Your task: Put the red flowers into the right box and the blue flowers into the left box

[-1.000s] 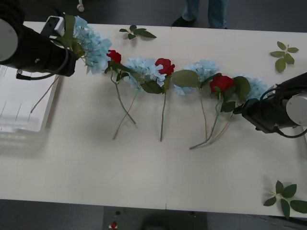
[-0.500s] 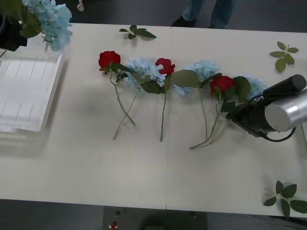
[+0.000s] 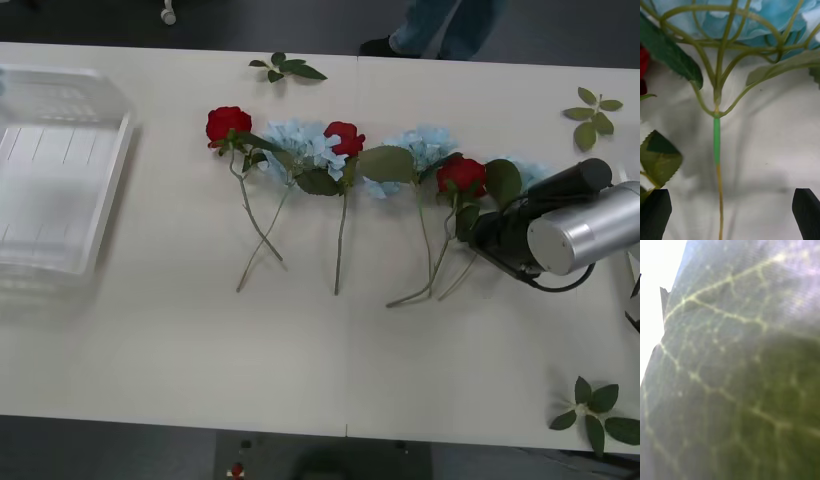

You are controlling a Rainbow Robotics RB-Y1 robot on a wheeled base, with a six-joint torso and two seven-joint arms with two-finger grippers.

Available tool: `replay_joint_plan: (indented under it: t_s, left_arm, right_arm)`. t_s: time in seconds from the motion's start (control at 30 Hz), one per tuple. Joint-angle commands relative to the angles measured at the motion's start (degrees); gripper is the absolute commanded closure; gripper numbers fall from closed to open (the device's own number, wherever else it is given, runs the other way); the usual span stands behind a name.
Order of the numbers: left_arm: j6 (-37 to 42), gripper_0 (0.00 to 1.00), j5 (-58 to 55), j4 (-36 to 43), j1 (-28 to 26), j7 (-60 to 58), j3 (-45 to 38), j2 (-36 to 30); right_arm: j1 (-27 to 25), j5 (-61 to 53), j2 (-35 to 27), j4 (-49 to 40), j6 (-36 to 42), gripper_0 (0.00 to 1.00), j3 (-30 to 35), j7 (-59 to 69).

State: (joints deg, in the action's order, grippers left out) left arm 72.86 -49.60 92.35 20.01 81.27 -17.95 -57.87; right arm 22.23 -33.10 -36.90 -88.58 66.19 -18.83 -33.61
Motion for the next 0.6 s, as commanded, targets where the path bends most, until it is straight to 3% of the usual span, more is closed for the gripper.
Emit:
replay_joint_plan:
  t_s: [0.03, 0.27, 0.47, 0.5, 0.6]
  left_arm:
    - [-4.1, 1.0, 0.7, -5.1, 1.1, -0.3, 1.3, -1.4]
    - [-13.5, 1.0, 1.6, -9.8, 1.5, -1.4, 8.5, -1.7]
    - [-19.9, 1.0, 2.1, -15.8, 6.1, -2.4, 15.8, -1.7]
    - [-20.8, 1.0, 2.1, -16.6, 6.6, -2.7, 16.6, -1.7]
    - [-25.7, 1.0, 2.8, -20.5, 9.4, -5.7, 21.3, -1.7]
  right_arm:
    - [-0.1, 2.6, 2.4, 1.2, 0.3, 0.06, 0.2, 2.9]
    - [2.4, 5.6, 4.7, 5.3, 0.3, 0.06, 0.2, 2.5]
    - [4.2, 7.0, 5.4, 6.7, 0.0, 0.07, 0.0, 1.6]
    - [4.3, 7.2, 5.4, 6.8, 0.0, 0.11, -0.1, 1.5]
    - [5.5, 8.3, 5.4, 7.4, 0.0, 0.46, -1.6, 0.8]
